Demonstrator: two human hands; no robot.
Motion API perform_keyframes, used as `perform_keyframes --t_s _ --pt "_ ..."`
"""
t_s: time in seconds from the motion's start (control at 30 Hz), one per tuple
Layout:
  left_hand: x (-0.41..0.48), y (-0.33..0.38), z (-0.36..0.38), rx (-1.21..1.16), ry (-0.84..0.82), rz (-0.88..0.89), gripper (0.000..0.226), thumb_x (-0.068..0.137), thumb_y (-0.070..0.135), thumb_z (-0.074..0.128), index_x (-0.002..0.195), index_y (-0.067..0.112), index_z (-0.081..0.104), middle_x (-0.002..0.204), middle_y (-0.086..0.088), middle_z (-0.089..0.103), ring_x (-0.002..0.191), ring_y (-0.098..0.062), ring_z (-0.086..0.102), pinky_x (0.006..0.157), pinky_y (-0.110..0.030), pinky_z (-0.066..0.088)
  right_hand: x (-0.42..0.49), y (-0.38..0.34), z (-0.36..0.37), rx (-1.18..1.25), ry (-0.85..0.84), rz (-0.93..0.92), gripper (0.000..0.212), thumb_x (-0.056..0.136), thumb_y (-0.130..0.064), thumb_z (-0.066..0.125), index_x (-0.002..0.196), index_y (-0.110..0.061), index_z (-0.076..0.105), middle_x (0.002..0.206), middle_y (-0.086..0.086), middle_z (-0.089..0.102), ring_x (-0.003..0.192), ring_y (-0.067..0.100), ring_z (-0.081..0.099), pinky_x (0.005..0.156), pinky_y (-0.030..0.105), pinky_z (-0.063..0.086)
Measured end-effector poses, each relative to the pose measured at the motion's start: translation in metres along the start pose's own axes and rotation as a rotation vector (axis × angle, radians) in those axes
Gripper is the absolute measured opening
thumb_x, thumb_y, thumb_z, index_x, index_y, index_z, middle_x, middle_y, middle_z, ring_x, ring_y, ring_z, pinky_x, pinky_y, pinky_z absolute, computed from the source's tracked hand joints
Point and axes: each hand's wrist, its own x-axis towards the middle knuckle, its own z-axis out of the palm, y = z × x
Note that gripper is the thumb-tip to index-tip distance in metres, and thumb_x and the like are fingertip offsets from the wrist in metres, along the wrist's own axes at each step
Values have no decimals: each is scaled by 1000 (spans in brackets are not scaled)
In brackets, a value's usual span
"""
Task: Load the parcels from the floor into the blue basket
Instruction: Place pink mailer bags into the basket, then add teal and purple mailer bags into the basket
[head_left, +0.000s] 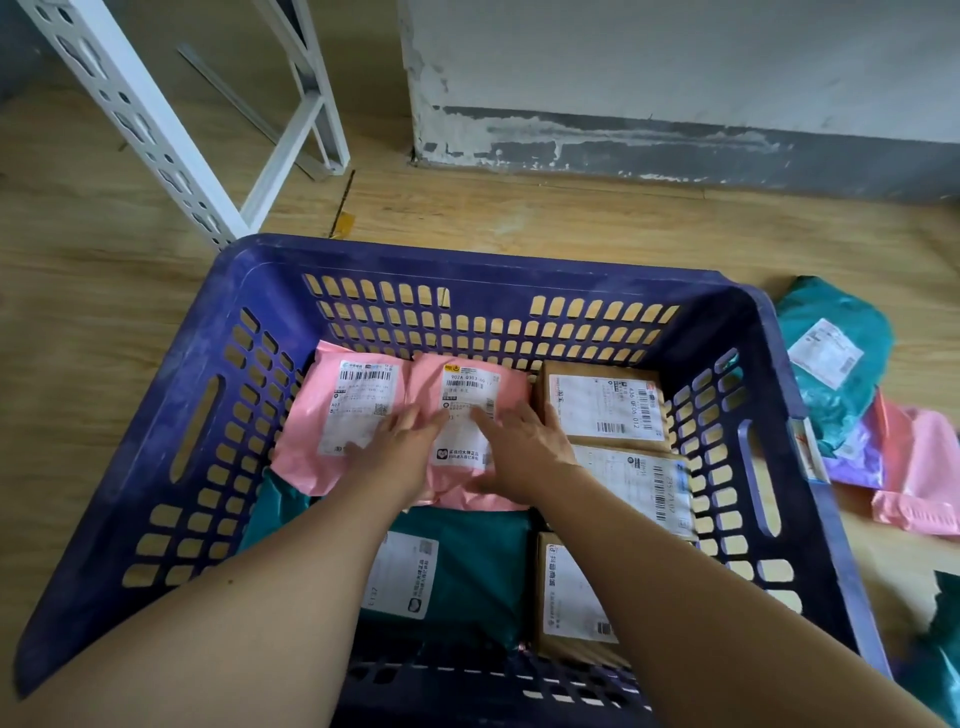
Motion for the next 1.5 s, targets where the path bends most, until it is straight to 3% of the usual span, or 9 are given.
perform_keyframes --t_s 0.13,0.47,0.57,0.7,0.8,0.93,1.27,1.37,1.5 --pt "-10 1 -4 53 32 27 78 90 29 58 149 36 8 158 4 7 145 -24 9 108 -66 19 -13 7 -13 60 21 -11 75 88 -56 49 149 -26 17 150 6 35 142 25 21 118 48 13" --pt "-39 17 -19 44 78 59 67 94 37 53 149 37 14 157 1 16 144 -25 15 112 -59 9 -67 19 -49 119 220 44 40 93 -32 48 132 -22 49 134 3 52 132 22 36 110 39 28" --pt "-50 31 -31 61 115 101 67 91 33 56 148 36 20 158 1 13 144 -25 17 114 -57 12 -88 23 -55 140 277 74 38 93 -32 48 131 -27 52 133 2 54 130 22 38 110 39 29" --pt "-65 62 -48 32 244 209 65 86 9 54 144 30 33 154 2 25 139 -22 26 112 -44 28 -114 31 -61 148 335 104 43 93 -33 52 136 -27 47 141 3 48 134 23 36 112 39 27" --pt "-79 93 -56 -8 391 329 53 89 10 54 138 26 44 146 3 38 129 -18 41 103 -34 36 -133 38 -64 181 404 129 45 91 -29 54 135 -26 48 142 0 47 133 23 36 113 39 28" --pt "-93 135 -58 -63 485 457 47 89 11 57 134 21 49 141 1 43 127 -17 44 105 -34 35 -161 50 -69 234 523 164 43 90 -21 53 132 -21 52 136 0 52 127 23 42 108 35 33" --pt "-128 217 -48 -87 501 642 46 87 6 55 131 17 52 138 -1 46 126 -21 45 104 -36 37 -233 101 -75 331 722 383 34 87 -14 51 118 -15 62 116 11 63 111 30 51 86 34 41" --pt "-136 238 -47 -33 517 709 44 86 9 55 130 17 53 136 -2 47 120 -22 49 98 -35 39 -254 115 -79 367 752 438 32 87 -13 53 117 -11 64 117 13 63 113 32 51 89 36 41" --pt "-145 270 -42 -101 498 708 44 87 11 56 130 19 53 135 -2 47 120 -22 48 96 -34 39 -278 143 -84 390 771 544 40 85 -14 55 123 -22 61 126 8 61 117 28 52 91 29 37"
